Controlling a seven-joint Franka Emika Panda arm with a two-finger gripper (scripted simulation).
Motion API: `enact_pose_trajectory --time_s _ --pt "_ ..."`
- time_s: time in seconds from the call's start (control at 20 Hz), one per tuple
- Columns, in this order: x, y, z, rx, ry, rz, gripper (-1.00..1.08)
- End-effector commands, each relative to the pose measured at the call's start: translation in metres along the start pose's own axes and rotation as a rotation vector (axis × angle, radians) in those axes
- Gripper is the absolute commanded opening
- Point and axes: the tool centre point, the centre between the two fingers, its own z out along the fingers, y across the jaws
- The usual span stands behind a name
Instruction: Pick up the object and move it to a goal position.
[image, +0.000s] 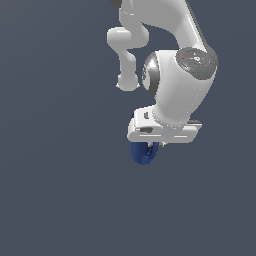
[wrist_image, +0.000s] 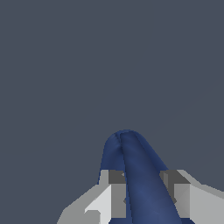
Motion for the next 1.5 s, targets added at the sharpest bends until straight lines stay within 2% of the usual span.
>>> enact_pose_trajectory --time_s 0.0,0.7,1.45 --pt "0.007 -0.01 -0.011 0.013 0.063 -0.02 -1.0" --pt "0.03 -0.063 -0.072 0.081 0.393 -0.128 -1.0" --pt "0.025 -0.112 -0.138 0.15 0.723 -0.235 -1.0"
